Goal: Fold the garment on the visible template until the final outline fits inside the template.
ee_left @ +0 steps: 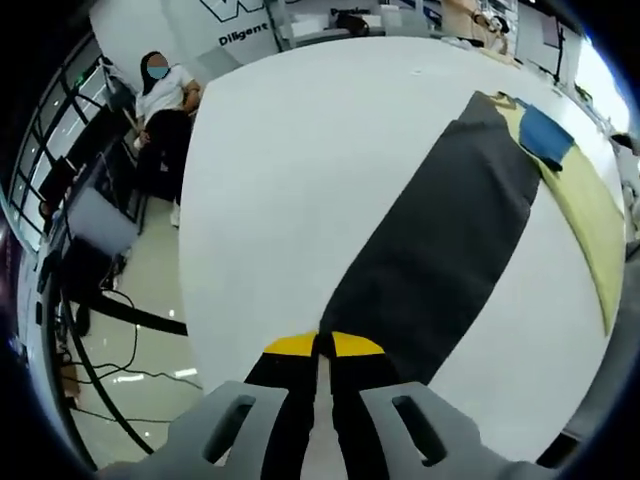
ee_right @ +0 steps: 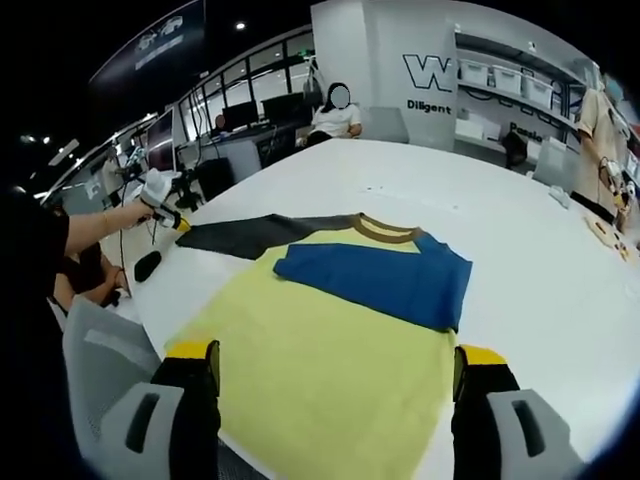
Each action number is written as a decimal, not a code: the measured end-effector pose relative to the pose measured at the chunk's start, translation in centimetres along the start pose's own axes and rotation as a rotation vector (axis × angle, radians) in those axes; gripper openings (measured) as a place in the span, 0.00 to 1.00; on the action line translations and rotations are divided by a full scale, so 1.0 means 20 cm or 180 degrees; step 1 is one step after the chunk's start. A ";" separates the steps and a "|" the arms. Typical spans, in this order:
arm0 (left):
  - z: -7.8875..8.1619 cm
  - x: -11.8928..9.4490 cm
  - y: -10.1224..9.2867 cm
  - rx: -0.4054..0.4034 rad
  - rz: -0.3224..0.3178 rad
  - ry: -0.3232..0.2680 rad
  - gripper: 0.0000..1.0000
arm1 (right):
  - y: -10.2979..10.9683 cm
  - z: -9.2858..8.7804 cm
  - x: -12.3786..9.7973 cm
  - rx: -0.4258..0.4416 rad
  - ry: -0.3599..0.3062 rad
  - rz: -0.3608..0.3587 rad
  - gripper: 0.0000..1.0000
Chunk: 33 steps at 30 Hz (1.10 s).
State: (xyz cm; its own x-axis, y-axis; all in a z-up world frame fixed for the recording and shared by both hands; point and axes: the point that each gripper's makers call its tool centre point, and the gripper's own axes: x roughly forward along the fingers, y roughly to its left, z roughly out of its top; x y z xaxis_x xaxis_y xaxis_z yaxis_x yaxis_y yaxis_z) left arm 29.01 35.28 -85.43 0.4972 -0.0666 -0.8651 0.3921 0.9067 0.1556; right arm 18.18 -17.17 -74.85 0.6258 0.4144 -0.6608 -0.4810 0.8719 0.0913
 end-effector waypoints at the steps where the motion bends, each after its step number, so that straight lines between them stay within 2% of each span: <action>1: 0.00 0.00 0.00 -0.0010 -0.0001 0.0004 0.00 | 0.00 0.00 0.00 0.0000 0.0002 -0.0002 0.96; 12: 0.00 0.01 0.03 -0.0089 0.0036 0.0029 0.01 | 0.00 -0.01 0.00 0.0039 0.0015 0.0017 0.98; 15: 0.00 0.01 0.04 -0.0078 0.0104 0.0030 0.05 | 0.00 -0.01 0.00 0.0050 0.0021 0.0021 0.98; 18: 0.00 0.00 0.06 -0.0176 0.0152 0.0035 0.10 | 0.00 -0.01 -0.01 0.0045 0.0020 0.0024 0.98; 21: -0.01 -0.02 0.06 -0.0262 0.0152 0.0003 0.19 | 0.00 -0.01 -0.01 0.0048 0.0008 0.0031 0.98; 25: 0.04 -0.05 0.04 -0.0486 0.0056 -0.0250 0.33 | 0.01 -0.01 -0.01 0.0047 0.0014 0.0040 0.99; 27: 0.04 -0.07 0.03 -0.0573 0.0031 -0.0277 0.41 | 0.01 -0.01 -0.01 0.0040 0.0019 0.0052 0.99; 29: 0.04 -0.08 0.02 -0.0640 0.0022 -0.0306 0.55 | 0.02 -0.01 -0.01 0.0033 0.0014 0.0061 0.99; 30: 0.04 -0.08 0.00 -0.0777 -0.0019 -0.0338 0.63 | 0.03 -0.01 -0.01 0.0030 0.0010 0.0069 0.99; 33: 0.04 -0.09 -0.03 -0.0908 -0.0081 -0.0421 0.78 | 0.03 -0.01 -0.01 0.0030 0.0003 0.0071 0.99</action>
State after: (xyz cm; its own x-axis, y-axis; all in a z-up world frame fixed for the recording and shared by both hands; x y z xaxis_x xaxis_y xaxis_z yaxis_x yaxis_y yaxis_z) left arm 28.51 34.61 -83.63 0.5938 -0.1273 -0.7945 0.1820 0.9831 -0.0215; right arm 17.67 -16.82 -74.75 0.6144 0.4336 -0.6591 -0.4890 0.8649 0.1130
